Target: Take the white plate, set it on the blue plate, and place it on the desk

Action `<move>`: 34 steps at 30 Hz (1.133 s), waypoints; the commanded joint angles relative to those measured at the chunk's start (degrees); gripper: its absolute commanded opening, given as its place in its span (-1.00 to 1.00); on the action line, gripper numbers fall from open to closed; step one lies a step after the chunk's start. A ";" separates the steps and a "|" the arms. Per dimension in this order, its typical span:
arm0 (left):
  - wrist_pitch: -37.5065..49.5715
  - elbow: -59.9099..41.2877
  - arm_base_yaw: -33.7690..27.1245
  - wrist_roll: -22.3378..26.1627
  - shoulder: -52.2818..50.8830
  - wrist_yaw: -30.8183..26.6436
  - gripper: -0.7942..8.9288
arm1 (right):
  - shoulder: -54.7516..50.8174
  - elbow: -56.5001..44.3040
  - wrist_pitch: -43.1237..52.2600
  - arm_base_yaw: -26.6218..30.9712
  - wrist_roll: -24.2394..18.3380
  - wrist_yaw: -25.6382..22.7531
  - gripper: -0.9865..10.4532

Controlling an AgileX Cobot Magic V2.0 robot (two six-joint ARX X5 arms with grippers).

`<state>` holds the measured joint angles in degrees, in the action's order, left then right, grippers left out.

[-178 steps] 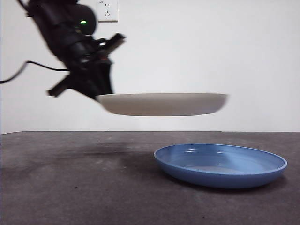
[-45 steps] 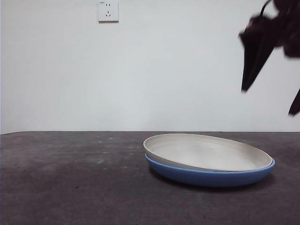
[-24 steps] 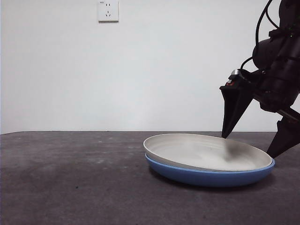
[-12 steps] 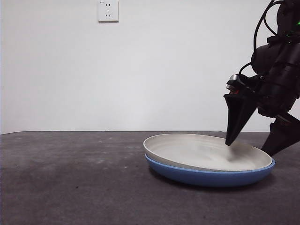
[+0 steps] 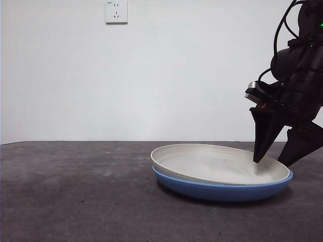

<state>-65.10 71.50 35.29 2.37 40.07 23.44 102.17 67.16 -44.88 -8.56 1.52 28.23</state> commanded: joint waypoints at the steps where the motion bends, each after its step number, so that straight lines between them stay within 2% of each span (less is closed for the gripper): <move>1: 0.37 0.50 0.35 -0.11 0.31 -0.15 0.32 | 2.03 1.05 -0.44 0.15 0.04 -0.22 -0.48; 8: -0.70 0.50 0.35 -0.28 0.28 -0.15 0.32 | 3.06 1.05 -1.18 0.50 -0.07 -0.87 -0.79; 16: -1.31 0.50 0.35 -0.26 0.28 -0.15 0.32 | 1.29 1.25 -1.90 1.25 0.11 -1.07 -0.81; 20: -1.25 0.50 0.35 -0.26 0.28 -0.15 0.32 | -1.20 1.36 -1.90 0.09 1.70 -0.46 -0.81; 25: -1.25 0.50 0.35 -0.26 0.28 -0.13 0.32 | -2.19 1.97 -1.84 -3.43 6.25 1.75 -0.81; 34: -1.29 0.50 0.35 -0.26 0.28 -0.13 0.32 | -1.95 1.97 4.31 -11.74 14.78 1.77 -0.81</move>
<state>-66.76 71.48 35.29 2.22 40.05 23.44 99.31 67.88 -41.25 -19.86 13.52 29.06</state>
